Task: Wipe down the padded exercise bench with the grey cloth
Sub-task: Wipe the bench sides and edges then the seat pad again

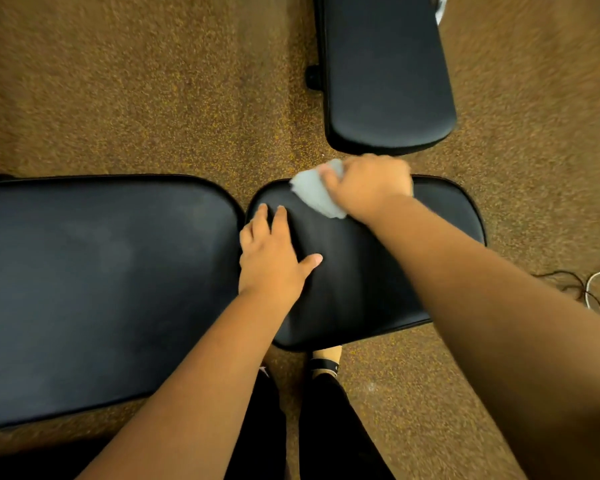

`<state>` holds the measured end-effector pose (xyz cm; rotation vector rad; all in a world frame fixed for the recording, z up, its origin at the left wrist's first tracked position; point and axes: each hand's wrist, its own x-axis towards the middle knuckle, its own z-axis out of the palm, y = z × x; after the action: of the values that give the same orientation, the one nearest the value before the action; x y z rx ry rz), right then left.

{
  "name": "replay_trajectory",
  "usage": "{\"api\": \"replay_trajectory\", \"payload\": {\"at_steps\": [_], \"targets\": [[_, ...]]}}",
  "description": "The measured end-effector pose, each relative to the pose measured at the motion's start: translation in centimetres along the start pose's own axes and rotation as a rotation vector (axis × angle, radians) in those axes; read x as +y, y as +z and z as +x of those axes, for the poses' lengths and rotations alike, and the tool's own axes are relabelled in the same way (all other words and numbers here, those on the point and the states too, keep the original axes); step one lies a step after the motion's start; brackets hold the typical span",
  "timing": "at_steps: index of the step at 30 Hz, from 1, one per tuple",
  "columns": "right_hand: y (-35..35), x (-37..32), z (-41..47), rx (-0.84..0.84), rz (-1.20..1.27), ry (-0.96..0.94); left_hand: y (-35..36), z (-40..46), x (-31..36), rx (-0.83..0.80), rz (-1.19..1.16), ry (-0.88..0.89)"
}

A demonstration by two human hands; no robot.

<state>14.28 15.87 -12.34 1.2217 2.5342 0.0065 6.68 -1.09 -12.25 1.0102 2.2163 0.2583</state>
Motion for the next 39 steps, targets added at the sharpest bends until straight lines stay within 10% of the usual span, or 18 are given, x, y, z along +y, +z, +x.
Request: {"api": "replay_trajectory", "payload": {"at_steps": [9, 25, 39], "targets": [[0.4, -1.5, 1.1, -0.101, 0.118, -0.189, 0.5, 0.0, 0.3, 0.036, -0.014, -0.031], [1.6, 10.3, -13.4, 0.024, 0.748, 0.426, 0.9, 0.0, 0.4, 0.031, -0.025, -0.059], [1.6, 11.8, -9.4, 0.037, 0.757, 0.360, 1.1, -0.2, 0.7, 0.026, -0.034, -0.073]]}}
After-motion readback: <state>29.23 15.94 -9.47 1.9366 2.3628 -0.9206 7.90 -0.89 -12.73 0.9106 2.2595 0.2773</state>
